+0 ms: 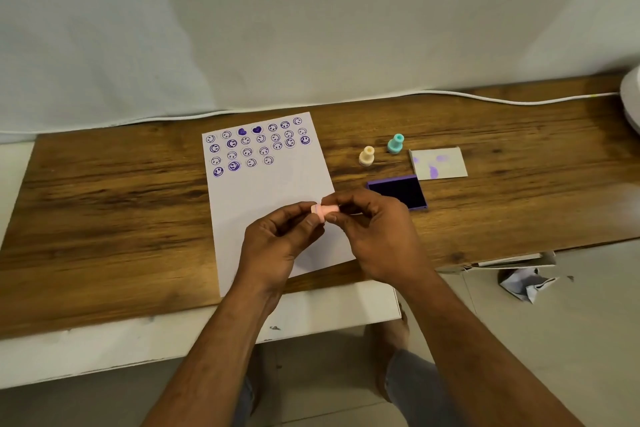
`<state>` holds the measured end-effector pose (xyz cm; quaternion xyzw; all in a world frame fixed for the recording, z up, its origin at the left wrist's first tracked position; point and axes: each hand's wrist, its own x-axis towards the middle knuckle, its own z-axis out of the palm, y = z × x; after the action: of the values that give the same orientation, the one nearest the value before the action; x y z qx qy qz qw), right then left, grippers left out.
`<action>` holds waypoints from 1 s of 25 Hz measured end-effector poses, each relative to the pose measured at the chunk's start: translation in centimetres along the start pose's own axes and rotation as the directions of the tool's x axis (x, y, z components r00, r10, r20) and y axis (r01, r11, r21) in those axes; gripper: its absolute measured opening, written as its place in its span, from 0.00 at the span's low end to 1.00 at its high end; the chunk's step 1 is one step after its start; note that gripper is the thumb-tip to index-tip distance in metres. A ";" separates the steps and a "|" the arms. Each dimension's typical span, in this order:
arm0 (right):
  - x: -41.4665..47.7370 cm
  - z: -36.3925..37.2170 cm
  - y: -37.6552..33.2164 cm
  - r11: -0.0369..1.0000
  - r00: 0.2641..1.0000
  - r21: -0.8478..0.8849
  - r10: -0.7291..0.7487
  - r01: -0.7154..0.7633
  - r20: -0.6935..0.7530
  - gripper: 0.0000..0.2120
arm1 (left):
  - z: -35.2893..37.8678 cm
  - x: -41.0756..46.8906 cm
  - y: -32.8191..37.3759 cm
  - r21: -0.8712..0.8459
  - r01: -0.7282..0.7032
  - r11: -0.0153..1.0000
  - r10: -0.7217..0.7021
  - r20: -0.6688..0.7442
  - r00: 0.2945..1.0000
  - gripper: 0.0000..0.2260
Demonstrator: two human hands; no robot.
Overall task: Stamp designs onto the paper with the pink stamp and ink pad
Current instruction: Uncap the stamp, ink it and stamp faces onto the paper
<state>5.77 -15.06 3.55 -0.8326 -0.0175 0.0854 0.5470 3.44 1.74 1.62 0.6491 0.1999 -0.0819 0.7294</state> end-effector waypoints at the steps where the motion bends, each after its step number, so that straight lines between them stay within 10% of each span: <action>1: 0.0 -0.1 0.0 1.000 1.000 -0.002 -0.012 0.012 -0.001 0.11 | 0.0 0.0 0.0 -0.032 0.011 0.999 -0.011 0.011 1.000 0.12; 10: 0.9 -1.6 0.0 0.999 0.981 -0.003 0.048 -0.049 -0.186 0.13 | -0.9 0.5 -0.2 -0.105 0.018 0.994 -0.027 -0.083 0.996 0.11; 25: 2.9 -3.3 4.1 0.857 0.923 -0.482 -0.019 -0.183 -0.385 0.12 | -0.8 0.5 -0.2 -0.022 -0.017 1.000 0.013 -0.158 0.987 0.10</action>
<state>8.88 -19.37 0.78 -0.9478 0.1018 -0.0598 0.2962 3.70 2.56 1.15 0.6466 0.2530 -0.0224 0.7193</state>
